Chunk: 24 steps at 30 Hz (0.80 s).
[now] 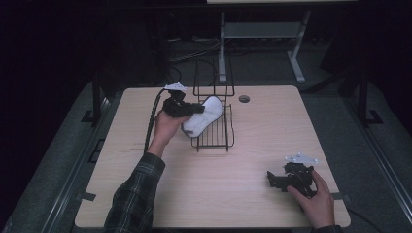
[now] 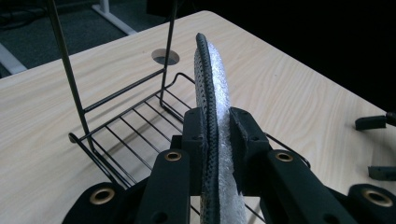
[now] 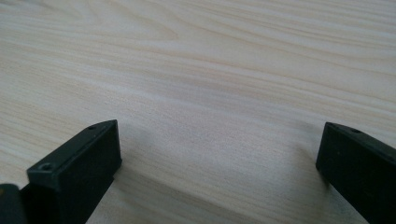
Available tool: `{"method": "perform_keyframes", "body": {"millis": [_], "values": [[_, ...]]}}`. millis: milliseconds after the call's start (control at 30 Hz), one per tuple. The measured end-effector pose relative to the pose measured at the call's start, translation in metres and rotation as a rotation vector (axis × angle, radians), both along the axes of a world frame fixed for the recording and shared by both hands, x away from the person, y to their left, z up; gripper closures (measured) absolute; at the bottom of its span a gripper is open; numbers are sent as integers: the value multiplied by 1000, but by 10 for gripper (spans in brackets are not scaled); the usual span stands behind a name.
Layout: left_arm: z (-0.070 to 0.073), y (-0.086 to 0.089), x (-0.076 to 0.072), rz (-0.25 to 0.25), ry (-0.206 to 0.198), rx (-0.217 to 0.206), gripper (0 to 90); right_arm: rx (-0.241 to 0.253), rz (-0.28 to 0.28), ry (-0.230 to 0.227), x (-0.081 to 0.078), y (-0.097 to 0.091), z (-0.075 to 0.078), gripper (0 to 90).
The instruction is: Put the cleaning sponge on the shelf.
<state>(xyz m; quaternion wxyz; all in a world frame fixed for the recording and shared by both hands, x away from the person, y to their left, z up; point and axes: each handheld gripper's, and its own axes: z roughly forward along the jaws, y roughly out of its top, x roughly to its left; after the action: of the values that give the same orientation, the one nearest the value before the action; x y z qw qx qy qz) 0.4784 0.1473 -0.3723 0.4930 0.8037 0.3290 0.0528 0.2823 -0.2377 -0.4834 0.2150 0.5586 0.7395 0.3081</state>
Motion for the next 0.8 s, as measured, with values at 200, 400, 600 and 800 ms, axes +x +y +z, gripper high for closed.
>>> {"method": "perform_keyframes", "body": {"millis": [200,400,600,800], "values": [[-4,-5,9,15,11,-4,764,0,0,0,0,0,0,0],[-15,-9,19,23,39,-2,759,-1,1,-1,0,0,0,0],[-23,-10,24,29,49,24,752,-1,1,-1,0,0,0,0],[-28,-9,27,44,49,43,733,0,0,0,0,0,0,0]]}}
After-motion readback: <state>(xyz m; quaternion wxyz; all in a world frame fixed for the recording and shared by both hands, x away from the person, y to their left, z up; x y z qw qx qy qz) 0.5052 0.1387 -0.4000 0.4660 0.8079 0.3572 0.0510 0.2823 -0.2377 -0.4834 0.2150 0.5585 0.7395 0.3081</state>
